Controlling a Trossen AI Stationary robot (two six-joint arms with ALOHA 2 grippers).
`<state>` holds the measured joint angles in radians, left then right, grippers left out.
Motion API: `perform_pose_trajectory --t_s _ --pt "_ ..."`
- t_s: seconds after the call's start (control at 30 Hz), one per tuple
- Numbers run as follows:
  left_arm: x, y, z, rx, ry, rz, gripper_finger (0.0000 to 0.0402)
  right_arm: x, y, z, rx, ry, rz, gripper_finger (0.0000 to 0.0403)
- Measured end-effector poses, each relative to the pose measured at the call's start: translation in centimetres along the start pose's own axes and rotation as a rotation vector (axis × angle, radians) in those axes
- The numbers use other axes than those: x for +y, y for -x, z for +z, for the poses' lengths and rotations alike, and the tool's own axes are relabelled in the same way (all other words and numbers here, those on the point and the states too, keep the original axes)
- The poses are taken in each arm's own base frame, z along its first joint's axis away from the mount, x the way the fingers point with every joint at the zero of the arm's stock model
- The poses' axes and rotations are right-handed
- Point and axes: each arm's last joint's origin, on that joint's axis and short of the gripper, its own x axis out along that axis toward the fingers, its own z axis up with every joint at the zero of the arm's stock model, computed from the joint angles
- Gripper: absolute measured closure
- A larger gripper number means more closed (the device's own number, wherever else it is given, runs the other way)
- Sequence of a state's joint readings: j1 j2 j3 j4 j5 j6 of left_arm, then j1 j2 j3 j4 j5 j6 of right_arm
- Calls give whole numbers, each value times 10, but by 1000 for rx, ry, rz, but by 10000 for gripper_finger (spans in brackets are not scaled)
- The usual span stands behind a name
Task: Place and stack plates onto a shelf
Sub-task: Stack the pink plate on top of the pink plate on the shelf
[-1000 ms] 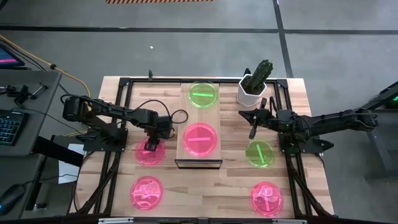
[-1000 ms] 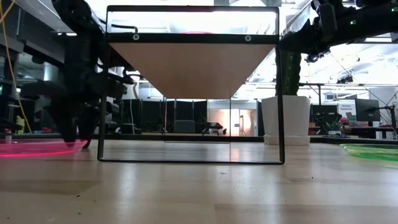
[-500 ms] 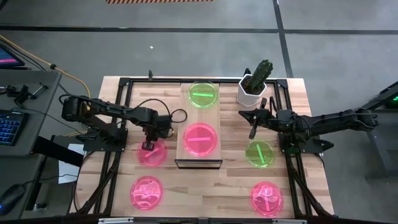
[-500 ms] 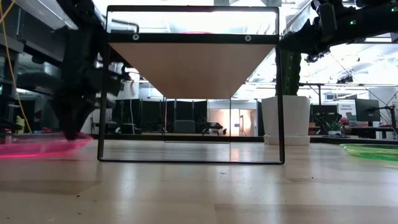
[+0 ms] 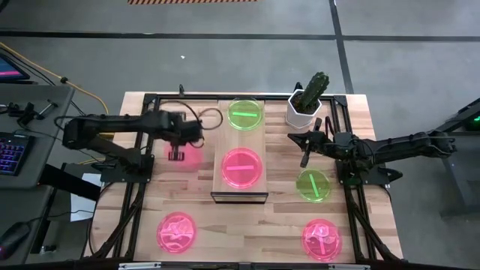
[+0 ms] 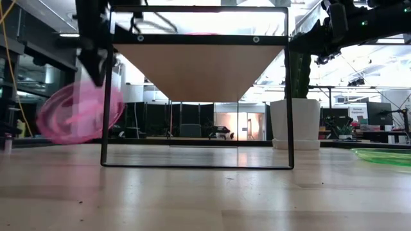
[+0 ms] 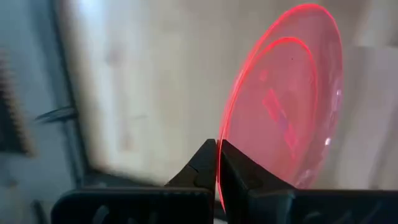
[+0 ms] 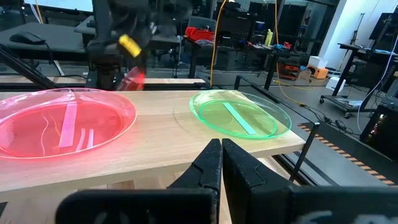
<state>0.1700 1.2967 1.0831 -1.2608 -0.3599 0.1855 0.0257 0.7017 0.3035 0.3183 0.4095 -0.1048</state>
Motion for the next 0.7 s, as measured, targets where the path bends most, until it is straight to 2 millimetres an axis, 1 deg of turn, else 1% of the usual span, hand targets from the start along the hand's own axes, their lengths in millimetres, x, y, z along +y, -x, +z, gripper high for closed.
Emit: perform_pose_trajectory --t_s 0.23,0.37,0.43,0.5,0.57,0.6,0.7 --pt "29 59 -12 -157 217 303 401 0 0 0 0 -3 0 403" --pt "42 87 -22 -253 362 505 401 0 0 0 0 -1 0 403" --pt "46 98 -27 -326 441 547 401 0 0 0 0 -1 0 403" --pt "48 107 -29 -434 508 510 401 0 0 0 0 -5 0 403" --pt "48 115 -28 -566 558 400 401 0 0 0 0 -11 0 403" --pt "48 118 -27 -634 581 331 401 0 0 0 0 -11 1 403" --pt "46 129 -16 -842 639 51 401 0 0 0 0 -10 0 403"
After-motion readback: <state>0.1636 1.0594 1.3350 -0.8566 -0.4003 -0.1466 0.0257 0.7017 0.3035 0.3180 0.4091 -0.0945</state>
